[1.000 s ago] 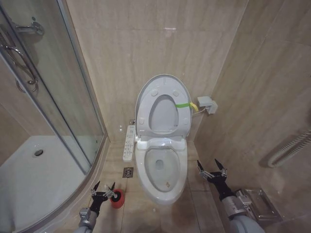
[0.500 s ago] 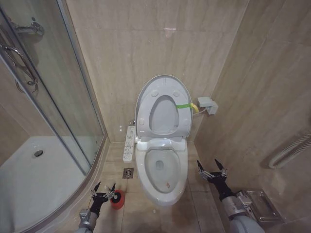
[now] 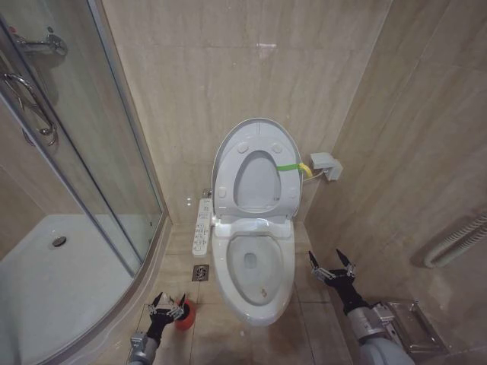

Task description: Open the toilet lid, clean the toilet bowl with a toilet brush, close the toilet lid, and flush.

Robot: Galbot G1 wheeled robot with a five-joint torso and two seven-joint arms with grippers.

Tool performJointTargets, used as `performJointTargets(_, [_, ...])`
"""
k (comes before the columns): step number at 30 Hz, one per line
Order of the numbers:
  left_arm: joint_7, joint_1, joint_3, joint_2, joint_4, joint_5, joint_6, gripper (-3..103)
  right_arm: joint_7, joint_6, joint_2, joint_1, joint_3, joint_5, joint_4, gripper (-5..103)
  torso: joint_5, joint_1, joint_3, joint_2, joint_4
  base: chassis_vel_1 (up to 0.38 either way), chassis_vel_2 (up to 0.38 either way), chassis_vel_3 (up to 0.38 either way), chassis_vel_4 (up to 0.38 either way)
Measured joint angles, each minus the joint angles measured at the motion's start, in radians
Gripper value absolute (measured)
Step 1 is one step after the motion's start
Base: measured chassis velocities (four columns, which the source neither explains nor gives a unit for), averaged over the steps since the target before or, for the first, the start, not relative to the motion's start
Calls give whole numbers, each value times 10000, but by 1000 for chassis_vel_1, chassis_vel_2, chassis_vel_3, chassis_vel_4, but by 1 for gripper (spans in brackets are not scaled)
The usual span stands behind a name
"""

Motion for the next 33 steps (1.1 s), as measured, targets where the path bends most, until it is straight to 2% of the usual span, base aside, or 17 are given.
performJointTargets(11, [114,-535,-221,101,696,110,-59,98,0,0,0,1,0,0,0,100,1,0,0,0,0,0,0,0,0])
performJointTargets(12, [176,-594,-228,100,766,109,-97,84,0,0,0,1,0,0,0,100,1,1,0,0,0,0,0,0,0])
performJointTargets(19, [497,-810,-223,21,1016,101,-187,84,0,0,0,1,0,0,0,100,1,1,0,0,0,0,0,0,0])
performJointTargets(20, [553,-837,-213,-7,1045,101,-192,57,0,0,0,1,0,0,0,100,1,1,0,0,0,0,0,0,0])
performJointTargets(27, [695,-925,-171,-114,1174,138,-198,57,0,0,0,1,0,0,0,100,1,1,0,0,0,0,0,0,0])
performJointTargets(28, [695,-930,-172,-121,1185,149,-198,30,0,0,0,1,0,0,0,100,1,1,0,0,0,0,0,0,0])
performJointTargets(33, [686,-953,-191,-126,1243,211,-199,30,0,0,0,0,0,0,0,100,-2,1,0,0,-2,0,0,0,0])
